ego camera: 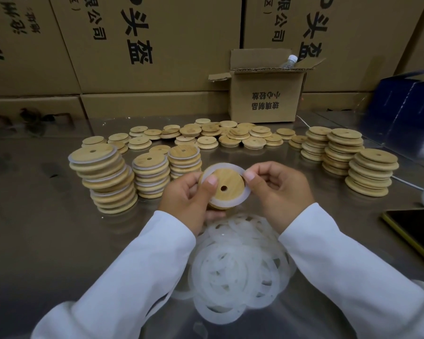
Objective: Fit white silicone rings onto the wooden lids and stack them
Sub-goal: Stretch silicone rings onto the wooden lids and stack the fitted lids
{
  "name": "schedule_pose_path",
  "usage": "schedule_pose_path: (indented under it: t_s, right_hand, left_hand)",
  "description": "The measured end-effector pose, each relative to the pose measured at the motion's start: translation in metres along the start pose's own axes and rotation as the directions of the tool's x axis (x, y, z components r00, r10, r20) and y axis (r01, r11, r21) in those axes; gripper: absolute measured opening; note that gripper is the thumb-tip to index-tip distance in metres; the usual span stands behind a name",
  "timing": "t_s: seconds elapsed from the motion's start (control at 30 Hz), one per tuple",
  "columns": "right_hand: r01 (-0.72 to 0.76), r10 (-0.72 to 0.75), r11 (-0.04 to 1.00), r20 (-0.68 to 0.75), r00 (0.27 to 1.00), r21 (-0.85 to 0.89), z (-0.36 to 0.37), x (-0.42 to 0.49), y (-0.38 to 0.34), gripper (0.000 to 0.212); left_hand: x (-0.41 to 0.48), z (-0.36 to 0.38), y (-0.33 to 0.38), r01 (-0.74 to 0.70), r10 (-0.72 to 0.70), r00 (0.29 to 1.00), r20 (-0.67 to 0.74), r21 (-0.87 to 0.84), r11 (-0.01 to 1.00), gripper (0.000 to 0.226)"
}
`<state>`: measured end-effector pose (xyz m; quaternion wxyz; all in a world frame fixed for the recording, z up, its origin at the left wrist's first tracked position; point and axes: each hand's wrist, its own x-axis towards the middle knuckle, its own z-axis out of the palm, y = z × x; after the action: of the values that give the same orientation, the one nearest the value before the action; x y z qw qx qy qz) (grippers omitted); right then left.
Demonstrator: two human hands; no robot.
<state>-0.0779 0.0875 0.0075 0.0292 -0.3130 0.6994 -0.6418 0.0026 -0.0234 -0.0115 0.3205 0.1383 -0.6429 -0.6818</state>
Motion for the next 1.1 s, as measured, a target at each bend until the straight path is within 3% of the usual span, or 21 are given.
schedule_pose_path:
  t_s: [0.27, 0.47, 0.7, 0.83, 0.97, 1.1]
  right_hand:
    - [-0.016, 0.009, 0.992, 0.055, 0.998, 0.127, -0.003, -0.002, -0.008, 0.016]
    - [-0.036, 0.026, 0.978, 0.052, 0.998, 0.203, -0.004, -0.002, -0.011, 0.013]
    - [-0.016, 0.028, 0.994, -0.108, 0.994, 0.109, 0.007, -0.011, 0.002, 0.009]
    - [-0.060, 0.080, 0.990, -0.157, 0.984, 0.131, 0.007, -0.008, 0.005, 0.008]
    - [-0.055, 0.077, 0.985, -0.137, 0.988, 0.161, 0.003, -0.006, 0.004, 0.012]
    - [0.030, -0.029, 0.999, -0.030, 0.999, 0.038, 0.001, -0.009, 0.004, 0.014]
  left_hand:
    - [-0.005, 0.002, 0.005, -0.132, 0.131, 0.991, -0.024, -0.048, 0.990, 0.016]
    - [-0.004, 0.001, 0.006, -0.105, 0.105, 0.994, -0.006, -0.082, 0.991, 0.029]
    - [-0.004, 0.004, 0.001, -0.043, 0.039, 0.999, -0.031, -0.116, 0.992, 0.021]
    - [-0.003, 0.005, 0.001, 0.003, 0.000, 1.000, 0.019, -0.200, 0.980, 0.032]
    - [-0.004, 0.003, 0.000, 0.072, -0.052, 0.992, 0.118, -0.172, 0.983, 0.035]
    - [-0.003, -0.001, -0.004, 0.032, -0.026, 0.990, 0.141, -0.043, 0.999, 0.034]
